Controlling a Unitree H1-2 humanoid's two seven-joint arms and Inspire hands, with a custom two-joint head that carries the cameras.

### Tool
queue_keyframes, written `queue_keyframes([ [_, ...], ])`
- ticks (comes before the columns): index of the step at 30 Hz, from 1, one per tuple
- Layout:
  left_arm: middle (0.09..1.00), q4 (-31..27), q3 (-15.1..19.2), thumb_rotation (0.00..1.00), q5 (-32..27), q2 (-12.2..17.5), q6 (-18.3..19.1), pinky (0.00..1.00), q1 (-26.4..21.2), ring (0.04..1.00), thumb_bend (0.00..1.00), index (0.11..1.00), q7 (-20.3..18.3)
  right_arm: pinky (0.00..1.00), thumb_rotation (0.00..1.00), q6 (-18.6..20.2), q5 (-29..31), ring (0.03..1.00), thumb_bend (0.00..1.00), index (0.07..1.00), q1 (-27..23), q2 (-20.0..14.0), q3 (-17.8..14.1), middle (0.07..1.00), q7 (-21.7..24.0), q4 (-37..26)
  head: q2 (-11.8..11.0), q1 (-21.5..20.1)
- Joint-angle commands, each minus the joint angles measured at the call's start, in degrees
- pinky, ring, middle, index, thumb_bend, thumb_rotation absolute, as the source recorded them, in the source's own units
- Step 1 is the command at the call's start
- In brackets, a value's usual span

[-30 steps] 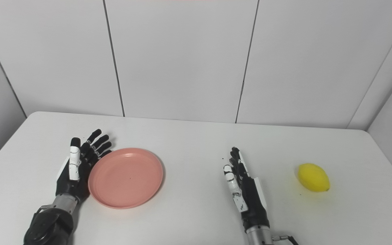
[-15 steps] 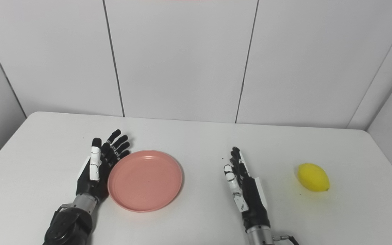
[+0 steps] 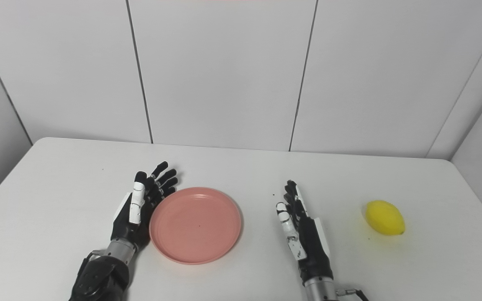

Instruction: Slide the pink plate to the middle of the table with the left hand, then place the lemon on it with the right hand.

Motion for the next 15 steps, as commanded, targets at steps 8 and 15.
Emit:
queue_keyframes([
  [8, 0.909, -2.69, -3.33, 1.0, 1.36, -2.07, 2.49, 0.96, 2.05, 0.915, 0.84, 0.914, -0.47, 0.97, 0.94, -1.53, -0.66, 0.964, 0.6, 0.974, -1.76, 0.11, 0.39, 0.969, -0.12, -2.58, 0.27, -0.45],
  [15, 0.919, -4.89, -4.38, 1.0, 2.09, -3.26, 3.8, 0.95, 2.51, 0.928, 0.8, 0.925, 0.29, 0.98, 0.93, -1.29, -0.23, 0.966, 0.6, 0.972, -1.67, 0.4, 0.42, 0.97, 0.04, -2.74, 0.53, -1.47],
])
